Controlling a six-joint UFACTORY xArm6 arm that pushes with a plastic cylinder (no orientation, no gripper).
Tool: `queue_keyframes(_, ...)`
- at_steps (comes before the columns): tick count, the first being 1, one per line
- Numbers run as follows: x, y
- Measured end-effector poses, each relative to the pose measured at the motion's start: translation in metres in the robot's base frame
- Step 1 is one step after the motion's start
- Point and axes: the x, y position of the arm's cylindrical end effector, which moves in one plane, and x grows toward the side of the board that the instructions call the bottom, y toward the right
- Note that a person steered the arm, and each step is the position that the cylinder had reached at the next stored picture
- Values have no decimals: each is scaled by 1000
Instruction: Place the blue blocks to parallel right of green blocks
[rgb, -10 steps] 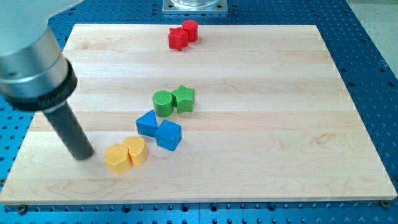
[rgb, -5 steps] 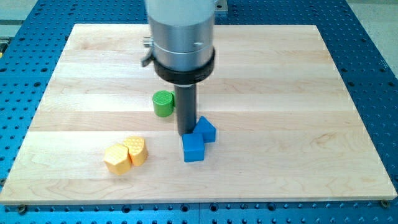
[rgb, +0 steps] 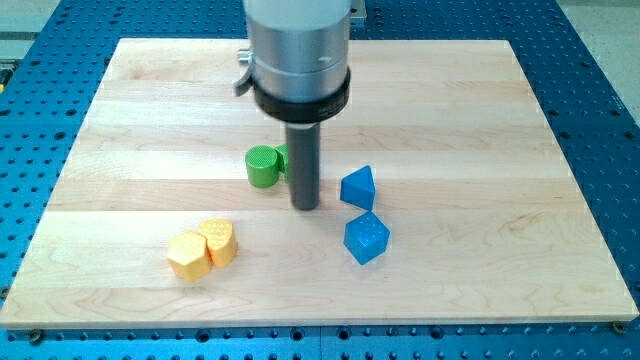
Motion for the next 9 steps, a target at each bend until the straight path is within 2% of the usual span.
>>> queue_keyframes(2,-18,123)
queue_keyframes(3,-34,68)
queue_keyframes(4,12,44)
queue_keyframes(5,22,-16)
queue_keyframes(6,84,-5)
queue_keyframes(7,64,55)
queue_keyframes(8,17,113)
queue_keyframes(9,29,105)
